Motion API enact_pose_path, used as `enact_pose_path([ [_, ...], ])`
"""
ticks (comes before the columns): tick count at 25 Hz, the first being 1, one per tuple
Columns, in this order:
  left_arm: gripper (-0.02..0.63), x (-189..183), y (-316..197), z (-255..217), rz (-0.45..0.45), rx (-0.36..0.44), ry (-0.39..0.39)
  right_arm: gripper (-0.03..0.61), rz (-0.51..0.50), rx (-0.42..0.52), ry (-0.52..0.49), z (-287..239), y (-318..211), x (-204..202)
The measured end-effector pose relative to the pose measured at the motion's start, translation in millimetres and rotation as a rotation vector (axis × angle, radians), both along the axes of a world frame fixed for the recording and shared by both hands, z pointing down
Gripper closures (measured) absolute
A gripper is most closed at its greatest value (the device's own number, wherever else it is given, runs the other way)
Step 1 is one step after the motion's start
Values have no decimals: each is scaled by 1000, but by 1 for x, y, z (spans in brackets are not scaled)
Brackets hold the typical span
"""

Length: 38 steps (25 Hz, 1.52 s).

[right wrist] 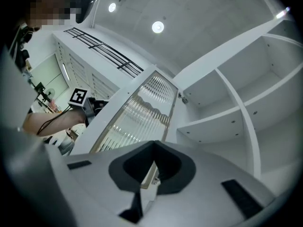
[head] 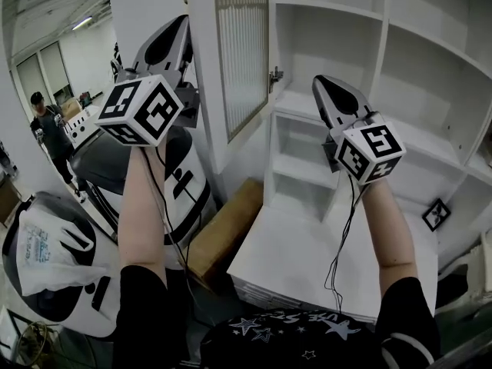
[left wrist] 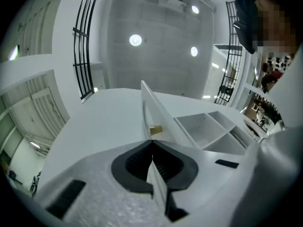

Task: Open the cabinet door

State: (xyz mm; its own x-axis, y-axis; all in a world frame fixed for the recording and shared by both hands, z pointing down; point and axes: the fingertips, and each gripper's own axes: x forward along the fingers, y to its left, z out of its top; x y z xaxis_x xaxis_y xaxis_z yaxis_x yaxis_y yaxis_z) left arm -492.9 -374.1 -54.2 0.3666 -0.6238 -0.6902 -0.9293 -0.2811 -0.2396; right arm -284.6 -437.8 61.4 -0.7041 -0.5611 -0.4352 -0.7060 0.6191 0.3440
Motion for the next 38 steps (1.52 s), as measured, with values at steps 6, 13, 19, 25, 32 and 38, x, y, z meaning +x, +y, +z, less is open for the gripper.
enact_pose_path([
  [6,606,-4,17,30,-225,-71,19,572,-82,-47,7,16,16,19],
  [13,606,6,45,71,-401,-137,13,572,-163,-79,11,41,35,37],
  [19,606,30,79,139,-497,-235,5,572,-180,-94,-6,73,52,63],
  [25,606,55,114,206,-524,-351,95,572,-251,-108,45,113,85,88],
  [32,606,112,171,287,-548,-466,145,572,-304,-184,71,174,130,122],
  [38,606,160,212,341,-545,-543,176,572,-360,-257,113,221,159,130],
])
